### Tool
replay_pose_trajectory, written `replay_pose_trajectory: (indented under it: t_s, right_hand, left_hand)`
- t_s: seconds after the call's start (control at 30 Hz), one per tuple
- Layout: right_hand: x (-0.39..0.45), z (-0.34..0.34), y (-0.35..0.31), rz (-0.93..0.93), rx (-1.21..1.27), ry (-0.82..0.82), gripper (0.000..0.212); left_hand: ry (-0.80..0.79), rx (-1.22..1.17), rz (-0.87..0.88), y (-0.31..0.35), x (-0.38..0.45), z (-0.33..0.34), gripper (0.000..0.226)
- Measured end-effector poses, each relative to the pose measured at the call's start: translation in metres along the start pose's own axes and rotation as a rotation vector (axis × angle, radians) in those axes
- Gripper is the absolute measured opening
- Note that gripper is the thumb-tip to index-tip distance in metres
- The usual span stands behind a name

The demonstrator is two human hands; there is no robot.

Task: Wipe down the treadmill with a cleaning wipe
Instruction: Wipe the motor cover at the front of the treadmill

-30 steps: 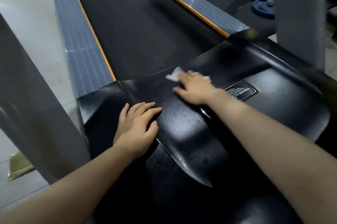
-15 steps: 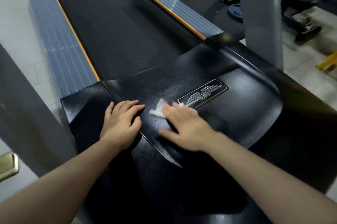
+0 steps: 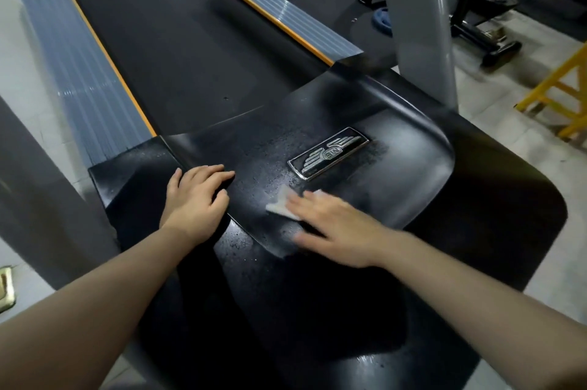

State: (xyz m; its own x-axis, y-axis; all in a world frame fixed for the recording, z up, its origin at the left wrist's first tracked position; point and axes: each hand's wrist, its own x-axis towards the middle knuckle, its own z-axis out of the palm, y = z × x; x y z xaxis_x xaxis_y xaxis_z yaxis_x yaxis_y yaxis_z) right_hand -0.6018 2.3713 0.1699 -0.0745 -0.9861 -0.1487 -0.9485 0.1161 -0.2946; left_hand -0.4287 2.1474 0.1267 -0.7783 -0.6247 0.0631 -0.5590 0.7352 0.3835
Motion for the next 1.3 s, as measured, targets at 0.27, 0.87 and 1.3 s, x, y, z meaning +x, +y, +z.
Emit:
replay_pose_trajectory:
  t_s: [0.27, 0.87, 1.3]
  right_hand:
    - [-0.044, -0.034, 0.113, 0.685, -0.155, 0.163, 0.077]
    - [-0.078, -0.009, 0.067, 0.39, -0.036, 0.08, 0.096]
    - [0.016, -0.015, 0.176, 0.418, -0.152, 0.182, 0.066]
  left_hand:
    - [-0.098, 0.161, 0.154, 0.019, 0.004, -0.009, 0.048]
    - [-0.158, 0.12, -0.102, 0.124, 0.052, 0.048, 0.078]
    - [-0.31, 0.118, 0.181, 0.064, 0.115, 0.038, 0.072]
